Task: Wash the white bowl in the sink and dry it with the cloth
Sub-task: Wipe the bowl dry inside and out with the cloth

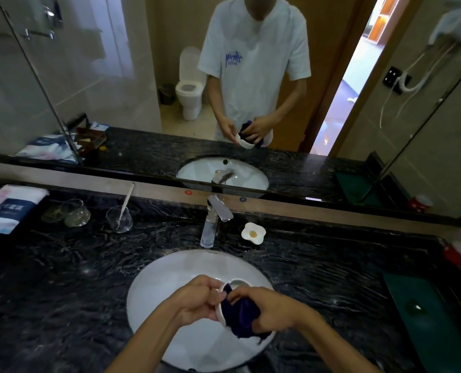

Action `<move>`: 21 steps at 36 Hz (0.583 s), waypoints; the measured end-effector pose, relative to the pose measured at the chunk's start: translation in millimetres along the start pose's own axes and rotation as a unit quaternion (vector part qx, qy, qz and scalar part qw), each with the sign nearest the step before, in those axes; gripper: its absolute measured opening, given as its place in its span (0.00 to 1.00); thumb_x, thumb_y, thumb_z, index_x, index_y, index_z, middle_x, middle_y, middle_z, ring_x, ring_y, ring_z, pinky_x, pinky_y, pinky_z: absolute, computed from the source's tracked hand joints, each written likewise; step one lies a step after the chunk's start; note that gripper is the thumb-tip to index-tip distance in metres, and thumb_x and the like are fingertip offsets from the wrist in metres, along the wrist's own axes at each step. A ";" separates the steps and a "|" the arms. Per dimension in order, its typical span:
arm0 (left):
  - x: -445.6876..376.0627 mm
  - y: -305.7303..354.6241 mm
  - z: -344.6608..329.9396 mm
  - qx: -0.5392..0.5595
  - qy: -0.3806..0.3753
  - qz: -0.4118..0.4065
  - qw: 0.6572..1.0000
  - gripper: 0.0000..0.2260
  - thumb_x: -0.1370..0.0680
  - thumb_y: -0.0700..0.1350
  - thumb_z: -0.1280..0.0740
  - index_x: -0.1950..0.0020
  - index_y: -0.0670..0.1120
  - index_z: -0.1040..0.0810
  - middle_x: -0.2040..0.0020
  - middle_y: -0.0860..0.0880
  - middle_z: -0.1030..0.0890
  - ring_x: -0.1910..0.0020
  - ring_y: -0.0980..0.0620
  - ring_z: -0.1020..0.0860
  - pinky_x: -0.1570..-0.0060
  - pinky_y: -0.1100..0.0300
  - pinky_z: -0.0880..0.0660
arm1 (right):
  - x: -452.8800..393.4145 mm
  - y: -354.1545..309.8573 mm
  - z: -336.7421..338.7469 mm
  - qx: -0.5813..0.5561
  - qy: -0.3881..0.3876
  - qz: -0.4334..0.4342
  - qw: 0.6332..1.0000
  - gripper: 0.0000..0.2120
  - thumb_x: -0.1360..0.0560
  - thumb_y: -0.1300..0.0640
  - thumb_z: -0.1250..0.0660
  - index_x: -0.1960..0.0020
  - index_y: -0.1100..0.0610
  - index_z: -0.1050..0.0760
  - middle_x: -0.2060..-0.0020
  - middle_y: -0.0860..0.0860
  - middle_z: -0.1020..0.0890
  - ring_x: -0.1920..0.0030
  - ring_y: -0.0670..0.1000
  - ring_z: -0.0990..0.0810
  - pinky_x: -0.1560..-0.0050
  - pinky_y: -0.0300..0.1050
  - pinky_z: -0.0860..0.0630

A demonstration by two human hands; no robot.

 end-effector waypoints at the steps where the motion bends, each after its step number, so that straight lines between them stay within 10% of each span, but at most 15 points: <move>1: -0.4 1.5 -0.5 -0.011 -0.002 0.004 1.000 0.09 0.20 0.29 0.39 0.45 0.31 0.20 0.55 0.37 0.16 0.54 0.42 0.16 0.46 0.39 0.19 | -0.4 -0.2 0.9 0.010 -0.014 0.000 1.000 0.32 0.32 0.62 0.28 0.32 0.44 0.31 0.37 0.53 0.23 0.41 0.54 0.22 0.45 0.47 0.21; 11: -8.7 19.5 2.3 -0.027 0.034 0.011 0.999 0.07 0.19 0.30 0.37 0.47 0.31 0.20 0.58 0.37 0.15 0.55 0.40 0.16 0.49 0.40 0.18 | -12.2 -10.8 0.9 0.277 -0.014 0.044 0.960 0.24 0.34 0.56 0.26 0.42 0.47 0.31 0.49 0.53 0.19 0.49 0.57 0.22 0.43 0.56 0.31; 21: -11.2 18.6 -1.6 -0.021 0.080 -0.003 0.997 0.06 0.19 0.31 0.36 0.50 0.34 0.20 0.64 0.41 0.20 0.66 0.49 0.22 0.64 0.54 0.20 | -19.1 4.5 -33.5 -0.101 0.231 -0.102 0.962 0.34 0.49 0.28 0.21 0.50 0.42 0.25 0.57 0.43 0.15 0.56 0.43 0.18 0.54 0.45 0.19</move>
Point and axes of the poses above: each hand's wrist, its own x-axis away from the middle knuckle, its own z-axis out of the back of the hand, y = z × x, the point moved 4 cm from there along -x, towards the middle knuckle
